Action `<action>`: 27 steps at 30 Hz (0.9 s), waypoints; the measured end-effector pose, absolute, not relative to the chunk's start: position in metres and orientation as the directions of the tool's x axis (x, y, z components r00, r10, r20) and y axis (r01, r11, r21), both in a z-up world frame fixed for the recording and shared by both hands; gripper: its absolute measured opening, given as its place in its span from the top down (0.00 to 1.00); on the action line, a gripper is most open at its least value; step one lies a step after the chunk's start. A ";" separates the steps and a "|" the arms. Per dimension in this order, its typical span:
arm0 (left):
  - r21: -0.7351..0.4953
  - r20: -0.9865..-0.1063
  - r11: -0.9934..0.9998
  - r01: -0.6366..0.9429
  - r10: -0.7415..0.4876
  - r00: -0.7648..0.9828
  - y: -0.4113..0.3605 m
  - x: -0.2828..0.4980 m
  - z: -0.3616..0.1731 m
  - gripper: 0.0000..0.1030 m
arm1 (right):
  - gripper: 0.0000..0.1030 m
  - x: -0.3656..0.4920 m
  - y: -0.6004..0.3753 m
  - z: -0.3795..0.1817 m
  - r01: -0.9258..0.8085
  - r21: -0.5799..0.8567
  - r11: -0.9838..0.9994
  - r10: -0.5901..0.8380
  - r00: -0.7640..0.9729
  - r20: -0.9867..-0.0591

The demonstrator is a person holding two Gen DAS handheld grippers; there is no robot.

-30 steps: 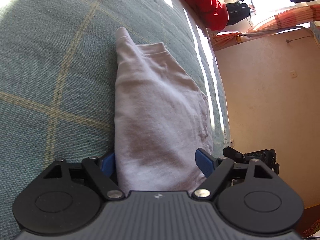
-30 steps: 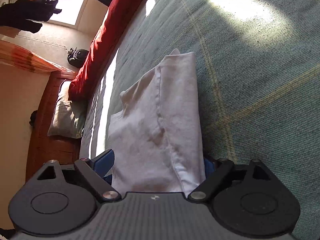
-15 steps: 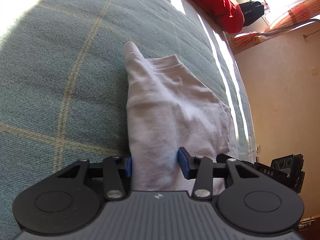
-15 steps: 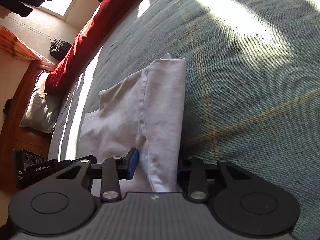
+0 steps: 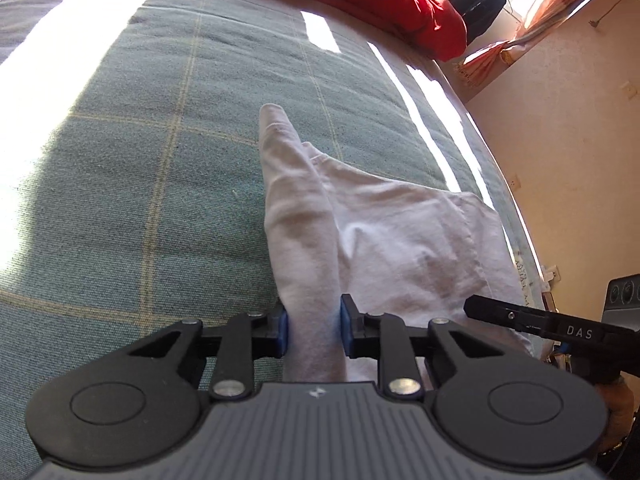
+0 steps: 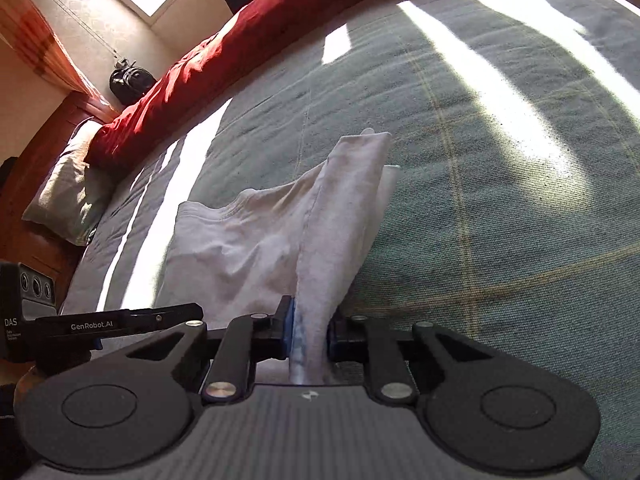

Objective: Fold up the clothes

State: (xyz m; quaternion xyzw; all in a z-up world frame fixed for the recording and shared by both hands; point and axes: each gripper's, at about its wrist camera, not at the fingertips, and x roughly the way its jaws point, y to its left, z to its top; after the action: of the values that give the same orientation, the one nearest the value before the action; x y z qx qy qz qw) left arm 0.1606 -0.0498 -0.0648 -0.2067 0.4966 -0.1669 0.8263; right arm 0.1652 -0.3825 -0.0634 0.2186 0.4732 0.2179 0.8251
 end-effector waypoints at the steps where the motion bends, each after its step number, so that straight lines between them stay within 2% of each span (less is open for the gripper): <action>1: -0.507 -0.748 0.859 0.069 -0.478 0.461 -0.048 0.161 -0.062 0.79 | 0.82 0.164 -0.378 -0.059 -0.164 0.562 0.810 0.568 0.457 -0.685; 14: -0.512 -0.699 0.859 -0.001 -0.416 0.581 0.055 0.132 -0.024 0.82 | 0.82 0.166 -0.268 -0.003 -0.338 0.520 0.785 0.620 0.438 -0.651; 27: -0.377 -0.728 0.908 -0.184 -0.168 0.664 0.242 0.101 0.025 0.82 | 0.81 0.182 -0.052 0.035 -0.540 0.526 0.658 0.735 0.306 -0.605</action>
State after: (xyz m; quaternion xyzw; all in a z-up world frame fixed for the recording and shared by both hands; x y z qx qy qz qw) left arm 0.1008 0.2417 0.0252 -0.2146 0.4096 0.0046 0.8866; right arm 0.1816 -0.0520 0.0347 0.1125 0.4341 0.3981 0.8003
